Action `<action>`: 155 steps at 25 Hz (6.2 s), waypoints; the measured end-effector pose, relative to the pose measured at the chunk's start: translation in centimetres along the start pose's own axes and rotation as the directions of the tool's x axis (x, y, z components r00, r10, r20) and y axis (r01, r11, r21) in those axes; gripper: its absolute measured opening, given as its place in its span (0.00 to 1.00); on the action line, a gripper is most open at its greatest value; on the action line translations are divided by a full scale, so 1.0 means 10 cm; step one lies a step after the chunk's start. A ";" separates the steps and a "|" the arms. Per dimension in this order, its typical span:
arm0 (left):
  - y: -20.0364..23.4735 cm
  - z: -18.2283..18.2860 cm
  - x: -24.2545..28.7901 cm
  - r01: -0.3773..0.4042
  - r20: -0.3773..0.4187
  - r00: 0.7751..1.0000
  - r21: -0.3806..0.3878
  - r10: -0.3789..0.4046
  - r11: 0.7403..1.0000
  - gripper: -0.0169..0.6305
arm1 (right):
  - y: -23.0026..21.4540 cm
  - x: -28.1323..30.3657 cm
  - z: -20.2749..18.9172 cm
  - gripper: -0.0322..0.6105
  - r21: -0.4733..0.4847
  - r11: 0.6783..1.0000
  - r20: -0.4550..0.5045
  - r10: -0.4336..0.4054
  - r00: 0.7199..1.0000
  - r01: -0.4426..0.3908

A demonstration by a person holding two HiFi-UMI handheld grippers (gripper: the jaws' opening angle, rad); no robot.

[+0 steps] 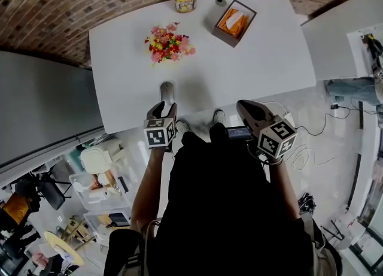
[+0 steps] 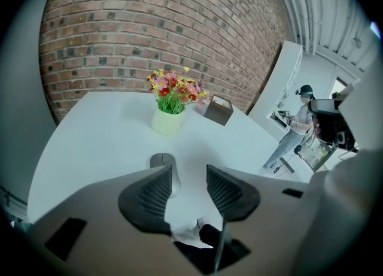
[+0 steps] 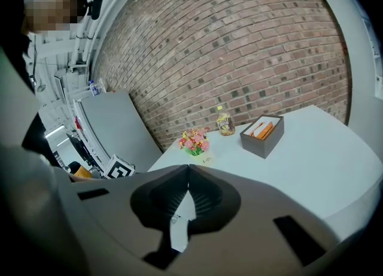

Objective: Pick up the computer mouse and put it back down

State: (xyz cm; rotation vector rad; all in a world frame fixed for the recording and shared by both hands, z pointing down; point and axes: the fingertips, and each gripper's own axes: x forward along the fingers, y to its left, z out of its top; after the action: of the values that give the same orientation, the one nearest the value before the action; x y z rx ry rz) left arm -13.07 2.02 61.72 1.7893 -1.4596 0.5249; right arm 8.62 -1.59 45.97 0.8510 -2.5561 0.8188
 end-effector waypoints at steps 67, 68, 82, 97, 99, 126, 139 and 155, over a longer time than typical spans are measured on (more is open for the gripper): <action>0.67 -0.27 1.03 -0.273 -0.248 0.933 -0.012 0.262 0.962 0.59 | -0.67 -0.39 -0.01 0.08 0.084 0.983 -0.032 -0.161 0.986 0.163; 0.67 -0.28 1.05 -0.273 -0.250 0.932 -0.009 0.262 0.962 0.59 | -0.67 -0.40 -0.02 0.08 0.084 0.983 -0.032 -0.162 0.986 0.164; 0.61 -0.32 1.06 -0.296 -0.308 0.911 -0.021 0.275 0.955 0.57 | -0.75 -0.50 -0.05 0.08 0.080 0.981 -0.039 -0.177 0.984 0.179; 0.59 -0.24 1.04 -0.309 -0.297 0.908 0.002 0.296 0.951 0.50 | -0.81 -0.57 -0.08 0.08 0.087 0.980 -0.042 -0.175 0.984 0.178; 0.61 -0.19 1.00 -0.323 -0.297 0.901 0.028 0.317 0.946 0.50 | -0.81 -0.57 -0.09 0.08 0.086 0.981 -0.042 -0.173 0.984 0.176; 0.10 -0.08 0.93 -0.172 -0.278 0.941 0.090 0.191 0.981 0.49 | -0.74 -0.48 -0.03 0.08 0.080 0.987 -0.019 -0.135 0.991 0.137; -0.19 0.25 0.56 -0.092 -0.141 0.985 0.051 0.099 0.994 0.49 | -0.62 -0.33 0.05 0.08 0.078 0.994 0.007 -0.080 0.997 0.079; -0.43 0.55 -0.16 -0.004 0.044 0.999 -0.090 0.008 0.996 0.49 | -0.39 -0.13 0.11 0.08 0.062 0.998 0.032 0.000 0.999 -0.002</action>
State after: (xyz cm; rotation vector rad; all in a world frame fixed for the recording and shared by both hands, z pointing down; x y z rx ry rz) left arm -10.15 -0.85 55.86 1.7363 -1.4957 0.4190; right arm 11.95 -4.24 46.15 0.8886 -2.5710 0.8957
